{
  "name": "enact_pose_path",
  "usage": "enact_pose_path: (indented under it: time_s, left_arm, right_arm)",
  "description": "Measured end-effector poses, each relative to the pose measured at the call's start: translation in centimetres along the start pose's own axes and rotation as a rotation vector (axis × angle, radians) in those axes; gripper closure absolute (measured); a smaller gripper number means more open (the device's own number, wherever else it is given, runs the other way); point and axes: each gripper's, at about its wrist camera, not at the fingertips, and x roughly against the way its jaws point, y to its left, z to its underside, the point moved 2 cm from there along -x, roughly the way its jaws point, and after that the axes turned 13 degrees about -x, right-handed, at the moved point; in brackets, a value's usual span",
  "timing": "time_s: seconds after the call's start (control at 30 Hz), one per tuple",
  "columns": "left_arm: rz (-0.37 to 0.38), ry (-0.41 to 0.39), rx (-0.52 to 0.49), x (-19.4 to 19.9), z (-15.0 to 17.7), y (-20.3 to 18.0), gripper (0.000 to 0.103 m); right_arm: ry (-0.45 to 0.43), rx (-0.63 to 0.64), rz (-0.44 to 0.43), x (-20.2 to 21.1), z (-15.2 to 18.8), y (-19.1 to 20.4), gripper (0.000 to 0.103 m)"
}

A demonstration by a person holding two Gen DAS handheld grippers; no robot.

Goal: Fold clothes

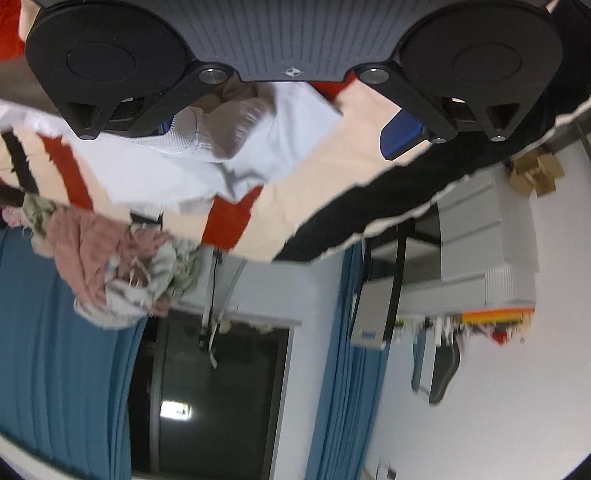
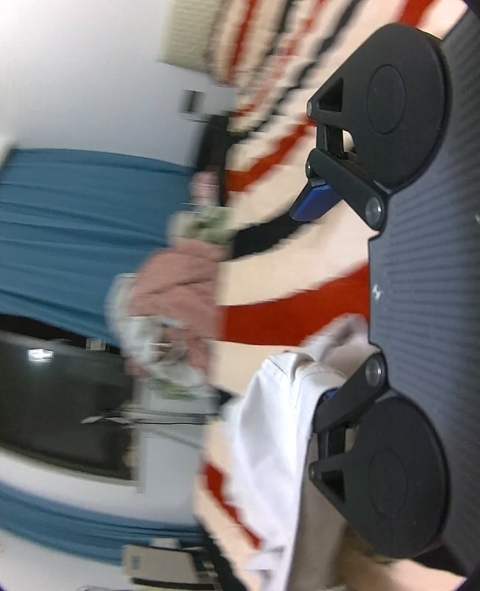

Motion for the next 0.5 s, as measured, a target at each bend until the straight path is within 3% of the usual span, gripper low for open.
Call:
enact_pose_path:
  time_s: [0.1, 0.27, 0.37, 0.5]
  left_arm:
    - [0.012, -0.082, 0.008, 2.0, -1.1, 0.2, 0.001]
    - [0.027, -0.179, 0.072, 5.7, -3.5, 1.8, 0.000]
    - [0.033, -0.270, 0.131, 8.4, -7.3, 3.6, 0.000]
    - [0.026, -0.392, 0.166, 12.6, -15.3, 5.7, 0.000]
  right_arm:
    - [0.019, -0.071, 0.010, 1.6, 0.1, -0.8, 0.018]
    - [-0.149, -0.155, -0.020, 6.7, -4.1, -1.8, 0.018]
    - [-0.219, -0.195, -0.089, 9.8, -8.2, -1.9, 0.018]
    - [-0.331, -0.172, -0.162, 14.0, -16.3, -0.9, 0.018]
